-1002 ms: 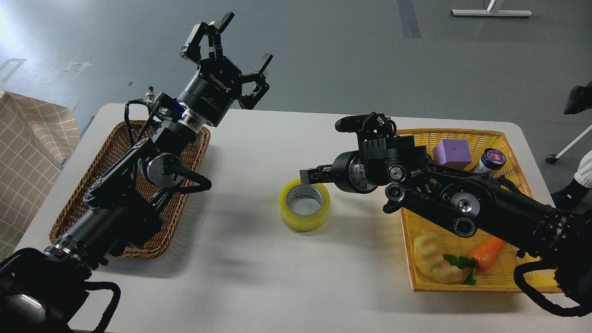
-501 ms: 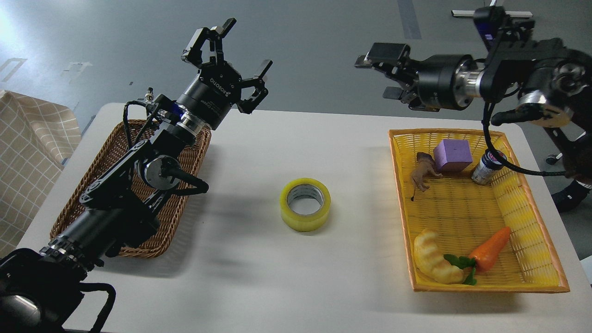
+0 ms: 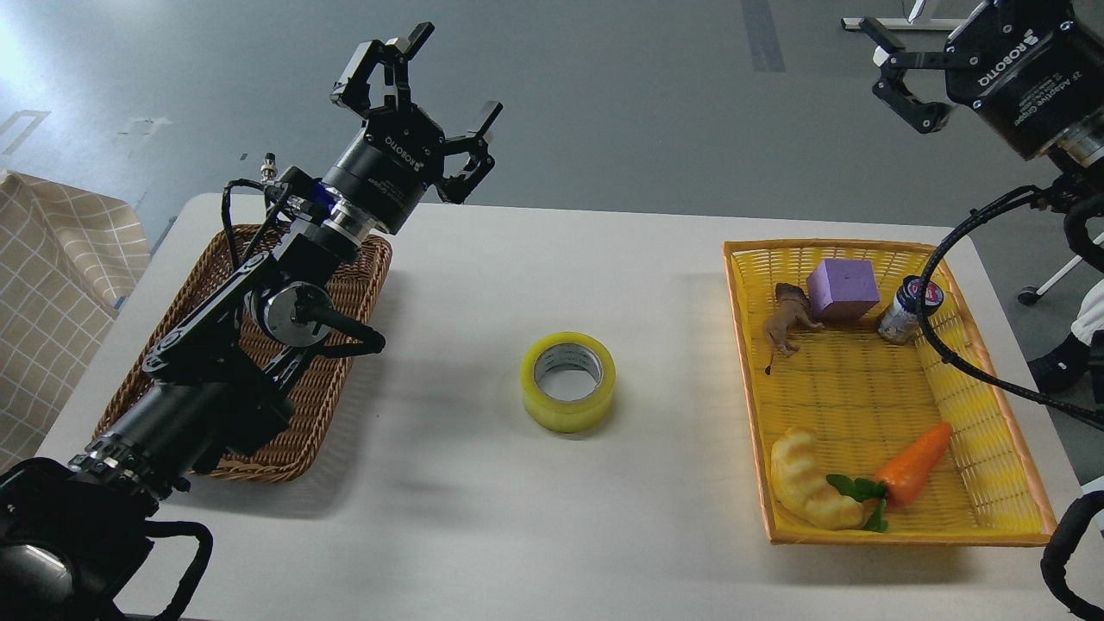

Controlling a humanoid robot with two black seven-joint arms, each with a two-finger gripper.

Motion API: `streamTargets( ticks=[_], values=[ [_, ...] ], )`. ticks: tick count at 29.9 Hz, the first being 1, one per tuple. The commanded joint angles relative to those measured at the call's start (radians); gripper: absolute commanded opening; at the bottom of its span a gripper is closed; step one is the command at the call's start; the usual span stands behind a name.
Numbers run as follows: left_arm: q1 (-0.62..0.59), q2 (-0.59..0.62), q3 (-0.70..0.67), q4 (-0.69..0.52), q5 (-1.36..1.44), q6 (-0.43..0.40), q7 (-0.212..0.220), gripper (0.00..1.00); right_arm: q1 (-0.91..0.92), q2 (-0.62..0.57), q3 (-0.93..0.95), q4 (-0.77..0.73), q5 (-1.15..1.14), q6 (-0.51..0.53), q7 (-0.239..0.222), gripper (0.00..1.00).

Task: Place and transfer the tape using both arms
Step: 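Release the tape and raise the right gripper away, then reach the left gripper to the tape roll on the table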

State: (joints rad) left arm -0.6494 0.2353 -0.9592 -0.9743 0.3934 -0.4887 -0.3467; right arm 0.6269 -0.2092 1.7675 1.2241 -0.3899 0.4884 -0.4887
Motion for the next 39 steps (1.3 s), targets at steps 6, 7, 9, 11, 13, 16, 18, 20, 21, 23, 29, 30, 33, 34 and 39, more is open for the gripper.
streamTargets(
  ticks=[6, 7, 9, 11, 13, 16, 18, 20, 21, 23, 29, 30, 33, 34, 39],
  values=[
    [0.001, 0.027, 0.0, -0.017, 0.151, 0.0, -0.06, 1.0, -0.14, 0.039, 0.026, 0.003, 0.221, -0.024, 0.0, 0.94],
    [0.004, 0.035, 0.002, -0.03, 0.195, 0.0, -0.063, 1.0, -0.172, 0.039, 0.024, 0.008, 0.253, -0.022, 0.0, 0.94],
    [0.01, 0.053, 0.002, -0.069, 0.283, 0.0, -0.064, 1.0, -0.223, 0.05, 0.027, 0.012, 0.281, -0.016, 0.0, 0.95],
    [0.016, 0.065, 0.004, -0.128, 0.399, 0.071, -0.074, 1.0, -0.248, 0.051, 0.03, 0.011, 0.286, 0.0, 0.0, 0.95],
    [0.025, 0.091, 0.013, -0.208, 0.537, 0.161, -0.078, 1.0, -0.272, 0.048, 0.049, 0.011, 0.286, 0.0, 0.0, 0.95],
    [0.045, 0.122, 0.06, -0.335, 0.736, 0.28, -0.074, 1.0, -0.311, 0.047, 0.059, 0.011, 0.286, 0.0, 0.0, 0.95],
    [0.045, 0.137, 0.103, -0.363, 0.791, 0.317, -0.075, 1.0, -0.323, 0.045, 0.063, 0.011, 0.286, 0.0, 0.0, 0.95],
    [0.045, 0.15, 0.16, -0.379, 0.861, 0.384, -0.077, 1.0, -0.345, 0.047, 0.063, 0.009, 0.286, 0.0, 0.0, 0.95],
    [0.045, 0.148, 0.186, -0.382, 0.899, 0.427, -0.077, 1.0, -0.358, 0.047, 0.063, 0.009, 0.286, 0.0, 0.0, 0.95],
    [0.045, 0.151, 0.235, -0.394, 0.964, 0.456, -0.078, 1.0, -0.377, 0.047, 0.063, 0.009, 0.286, 0.0, 0.0, 0.95],
    [0.04, 0.154, 0.375, -0.396, 1.355, 0.496, -0.064, 1.0, -0.415, 0.047, 0.064, 0.012, 0.287, 0.0, 0.0, 0.95],
    [0.039, 0.154, 0.393, -0.394, 1.445, 0.496, -0.058, 1.0, -0.42, 0.045, 0.064, 0.012, 0.287, 0.0, 0.0, 0.95],
    [0.028, 0.157, 0.425, -0.373, 1.58, 0.495, -0.031, 1.0, -0.423, 0.047, 0.064, 0.014, 0.287, 0.0, 0.0, 0.95],
    [0.019, 0.156, 0.441, -0.35, 1.613, 0.495, -0.012, 1.0, -0.426, 0.047, 0.064, 0.014, 0.287, 0.0, 0.0, 0.95],
    [-0.056, 0.154, 0.531, -0.294, 1.627, 0.464, 0.02, 1.0, -0.426, 0.047, 0.063, 0.015, 0.287, 0.0, 0.0, 0.95]
  ],
)
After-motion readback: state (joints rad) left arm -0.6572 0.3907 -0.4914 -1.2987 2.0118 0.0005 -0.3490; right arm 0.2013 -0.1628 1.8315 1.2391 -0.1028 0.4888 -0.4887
